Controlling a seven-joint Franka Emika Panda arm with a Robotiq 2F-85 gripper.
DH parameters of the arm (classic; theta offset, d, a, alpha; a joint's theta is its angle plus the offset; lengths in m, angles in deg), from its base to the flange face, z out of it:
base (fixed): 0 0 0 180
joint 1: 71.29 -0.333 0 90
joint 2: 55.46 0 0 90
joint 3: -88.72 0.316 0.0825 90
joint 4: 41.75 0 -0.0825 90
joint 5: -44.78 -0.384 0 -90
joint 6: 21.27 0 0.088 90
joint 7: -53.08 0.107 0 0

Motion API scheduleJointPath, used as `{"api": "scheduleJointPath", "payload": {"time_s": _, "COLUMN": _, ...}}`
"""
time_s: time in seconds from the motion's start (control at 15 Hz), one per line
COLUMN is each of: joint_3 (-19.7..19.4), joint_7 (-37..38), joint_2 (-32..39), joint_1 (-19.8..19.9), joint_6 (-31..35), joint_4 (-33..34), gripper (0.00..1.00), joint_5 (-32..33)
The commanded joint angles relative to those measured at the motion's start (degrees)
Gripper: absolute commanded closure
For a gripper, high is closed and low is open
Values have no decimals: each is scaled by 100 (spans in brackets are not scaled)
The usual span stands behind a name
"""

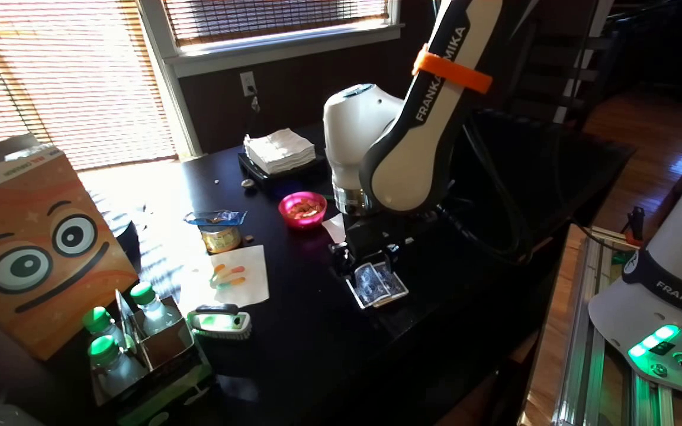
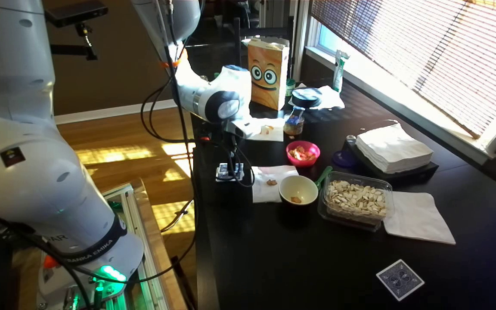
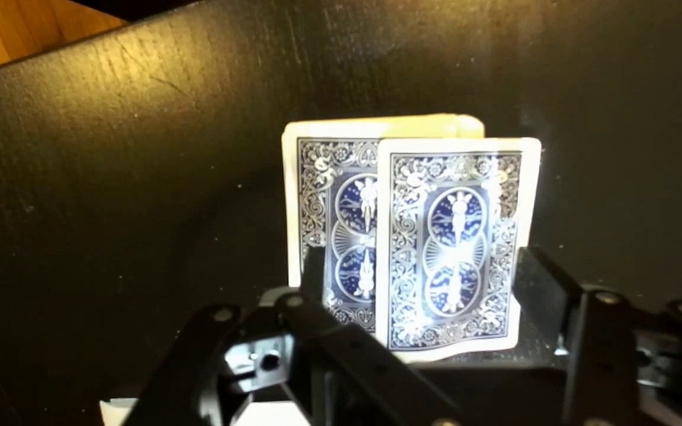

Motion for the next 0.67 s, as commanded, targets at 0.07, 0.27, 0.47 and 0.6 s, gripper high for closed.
{"api": "scheduleJointPath", "payload": {"time_s": 0.07, "joint_3": 110, "joint_7": -105, "joint_2": -35, "joint_1": 120, "joint_6": 251, "joint_4": -125, "gripper": 4, "joint_5": -217}}
{"api": "scheduleJointPath", "payload": {"time_s": 0.27, "joint_3": 178, "joint_7": -186, "joint_2": 47, "joint_1": 164, "joint_6": 378, "joint_4": -110, "gripper": 0, "joint_5": -324}}
{"api": "scheduleJointPath", "payload": {"time_s": 0.47, "joint_3": 227, "joint_7": -252, "joint_2": 93, "joint_1": 181, "joint_6": 448, "joint_4": -98, "gripper": 11, "joint_5": -429}}
{"api": "scheduleJointPath", "payload": {"time_s": 0.6, "joint_3": 248, "joint_7": -299, "joint_2": 135, "joint_1": 187, "joint_6": 479, "joint_4": -83, "gripper": 19, "joint_5": -484}}
